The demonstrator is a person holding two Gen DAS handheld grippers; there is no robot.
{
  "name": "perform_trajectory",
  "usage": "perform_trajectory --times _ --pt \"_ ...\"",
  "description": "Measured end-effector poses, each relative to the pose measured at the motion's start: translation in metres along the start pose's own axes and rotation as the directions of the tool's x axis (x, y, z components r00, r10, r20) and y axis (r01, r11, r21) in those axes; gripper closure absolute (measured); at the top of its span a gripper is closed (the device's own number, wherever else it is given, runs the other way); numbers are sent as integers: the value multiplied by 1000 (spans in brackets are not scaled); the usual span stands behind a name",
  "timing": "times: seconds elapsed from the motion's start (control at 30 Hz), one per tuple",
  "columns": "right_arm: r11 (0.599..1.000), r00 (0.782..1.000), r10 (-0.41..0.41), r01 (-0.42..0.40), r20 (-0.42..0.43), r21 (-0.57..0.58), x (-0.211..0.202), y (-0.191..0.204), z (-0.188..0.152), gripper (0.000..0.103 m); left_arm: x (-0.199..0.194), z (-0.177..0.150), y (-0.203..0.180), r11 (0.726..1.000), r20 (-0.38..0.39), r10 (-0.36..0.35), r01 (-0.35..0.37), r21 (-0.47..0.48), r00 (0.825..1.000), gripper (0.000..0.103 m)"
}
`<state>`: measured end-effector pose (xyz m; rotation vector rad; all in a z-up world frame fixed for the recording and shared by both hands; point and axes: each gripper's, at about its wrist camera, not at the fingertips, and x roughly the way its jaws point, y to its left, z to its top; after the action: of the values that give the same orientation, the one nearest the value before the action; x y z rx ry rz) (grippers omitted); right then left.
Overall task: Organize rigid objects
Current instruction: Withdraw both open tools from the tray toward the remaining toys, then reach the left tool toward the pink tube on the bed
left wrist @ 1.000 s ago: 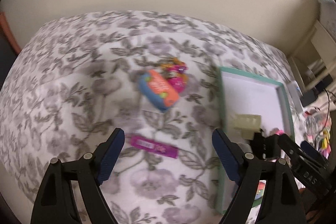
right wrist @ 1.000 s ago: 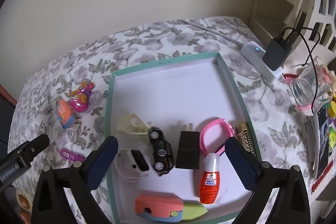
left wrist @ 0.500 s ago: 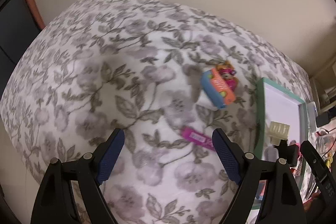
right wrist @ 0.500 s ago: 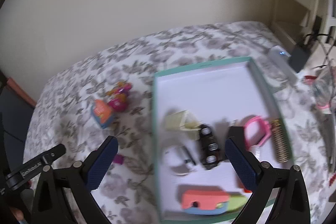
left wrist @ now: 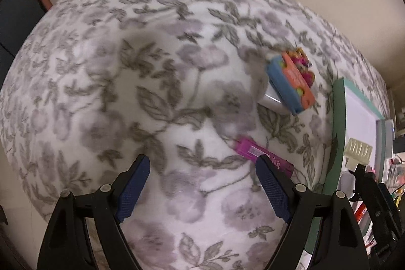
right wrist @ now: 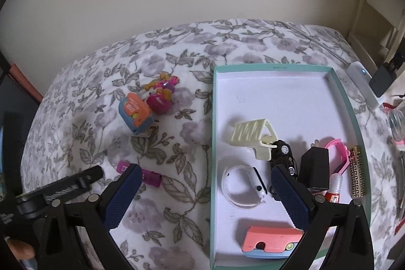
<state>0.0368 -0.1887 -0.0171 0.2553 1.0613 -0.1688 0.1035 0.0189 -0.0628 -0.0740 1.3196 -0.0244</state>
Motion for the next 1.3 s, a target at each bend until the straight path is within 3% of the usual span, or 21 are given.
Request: perform_trajectory --times 0.33,0.77,1.0,1.3 --pt "999 999 -25 24 30 32 -8 -15 7 0 22 -15 -53 987 -31 -40 45 154 999 17" --pt "997 999 -24 22 23 79 -9 -34 11 0 43 -43 -101 938 -8 81 -73 340 997 17" --pt "998 1000 -24 24 9 54 -5 -27 9 0 42 -41 -74 959 -46 88 -73 272 995 17" --pt "1000 1000 -20 19 3 18 -4 -16 7 0 40 -45 -16 992 -128 89 -76 102 988 17"
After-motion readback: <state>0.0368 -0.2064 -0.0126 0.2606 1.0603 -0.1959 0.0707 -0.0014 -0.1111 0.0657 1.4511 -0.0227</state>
